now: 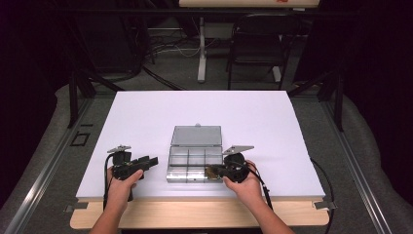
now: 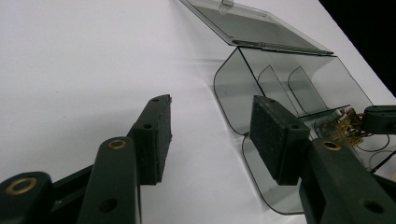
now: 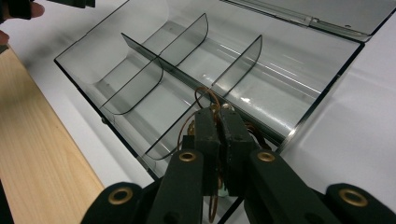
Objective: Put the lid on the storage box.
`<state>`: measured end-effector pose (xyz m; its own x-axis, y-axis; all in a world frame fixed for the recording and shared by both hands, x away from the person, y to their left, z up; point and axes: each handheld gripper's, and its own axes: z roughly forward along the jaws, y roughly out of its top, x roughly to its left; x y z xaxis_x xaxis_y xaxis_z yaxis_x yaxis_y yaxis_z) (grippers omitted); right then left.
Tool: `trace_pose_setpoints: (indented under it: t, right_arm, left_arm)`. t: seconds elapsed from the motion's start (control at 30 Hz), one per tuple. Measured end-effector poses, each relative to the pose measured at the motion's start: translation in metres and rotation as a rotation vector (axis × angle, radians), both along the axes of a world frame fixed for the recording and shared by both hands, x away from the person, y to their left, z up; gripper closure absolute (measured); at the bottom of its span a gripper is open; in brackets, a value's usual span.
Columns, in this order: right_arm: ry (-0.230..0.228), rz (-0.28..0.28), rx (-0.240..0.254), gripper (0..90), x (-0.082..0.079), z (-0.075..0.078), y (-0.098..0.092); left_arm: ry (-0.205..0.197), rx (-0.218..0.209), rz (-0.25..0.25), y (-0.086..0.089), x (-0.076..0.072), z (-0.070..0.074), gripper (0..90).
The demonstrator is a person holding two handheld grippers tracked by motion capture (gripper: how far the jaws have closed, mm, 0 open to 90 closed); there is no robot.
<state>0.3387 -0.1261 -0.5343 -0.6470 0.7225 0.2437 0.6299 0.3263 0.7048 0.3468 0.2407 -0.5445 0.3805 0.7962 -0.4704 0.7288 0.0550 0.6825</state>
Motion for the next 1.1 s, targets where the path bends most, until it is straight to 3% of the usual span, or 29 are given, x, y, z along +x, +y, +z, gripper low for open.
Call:
trace_pose_setpoints:
  t: [0.5, 0.67, 1.1]
  right_arm:
    - [-0.003, -0.004, -0.033, 86.7, 0.000, -0.004, 0.004]
    - [-0.012, -0.008, -0.030, 82.5, -0.001, -0.002, 0.003]
    - [-0.044, -0.029, 0.025, 75.1, -0.005, 0.010, -0.008]
  left_arm:
    - [-0.003, 0.001, -0.002, 0.000, 0.000, 0.000, 48.7]
    - [-0.004, 0.001, 0.001, 0.001, 0.000, 0.000, 48.8]
    - [-0.005, 0.003, -0.009, -0.001, 0.003, 0.000, 48.8]
